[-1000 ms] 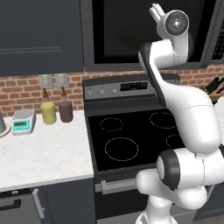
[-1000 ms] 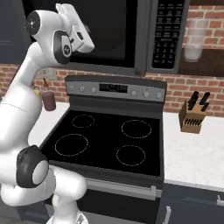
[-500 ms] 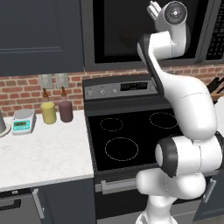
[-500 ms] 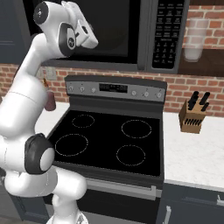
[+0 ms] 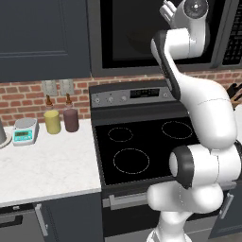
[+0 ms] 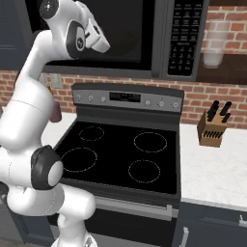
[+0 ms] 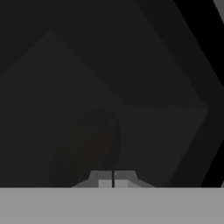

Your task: Open the microwave, place the bowl with waffle inside the microwave, then close the microwave door and turn it on.

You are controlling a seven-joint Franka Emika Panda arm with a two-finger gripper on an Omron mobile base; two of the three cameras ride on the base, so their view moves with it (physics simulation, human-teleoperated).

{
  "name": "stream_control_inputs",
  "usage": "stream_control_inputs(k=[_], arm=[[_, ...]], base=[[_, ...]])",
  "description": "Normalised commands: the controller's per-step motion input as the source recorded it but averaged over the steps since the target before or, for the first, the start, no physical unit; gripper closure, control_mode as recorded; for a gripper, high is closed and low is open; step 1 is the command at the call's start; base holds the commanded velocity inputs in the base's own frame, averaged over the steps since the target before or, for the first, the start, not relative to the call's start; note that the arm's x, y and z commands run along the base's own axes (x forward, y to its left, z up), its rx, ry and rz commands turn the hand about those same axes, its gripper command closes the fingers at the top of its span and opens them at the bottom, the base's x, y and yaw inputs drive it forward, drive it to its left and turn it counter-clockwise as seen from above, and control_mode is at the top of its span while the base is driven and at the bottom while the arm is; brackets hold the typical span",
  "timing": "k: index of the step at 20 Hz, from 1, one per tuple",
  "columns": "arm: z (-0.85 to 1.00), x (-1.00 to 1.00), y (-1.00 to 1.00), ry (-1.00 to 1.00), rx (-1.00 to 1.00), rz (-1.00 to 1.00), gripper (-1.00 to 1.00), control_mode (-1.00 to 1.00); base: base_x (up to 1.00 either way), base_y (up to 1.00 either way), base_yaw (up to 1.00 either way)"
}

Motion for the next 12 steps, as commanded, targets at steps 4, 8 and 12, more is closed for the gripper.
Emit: stream_control_inputs(k=[4,8,12], arm=[[-0.29,-0.25,-0.23,-0.06,0.00,0.15,1.00,-1.00],[-0.25,-0.54,-0.30,-0.11,0.00,0.16,1.00,-1.00],[-0.03,-0.81,-0.38,-0.15,0.02,0.16,1.00,-1.00]], base=[[0.00,0.00,0.00],[0.00,0.00,0.00],[0.00,0.00,0.00]])
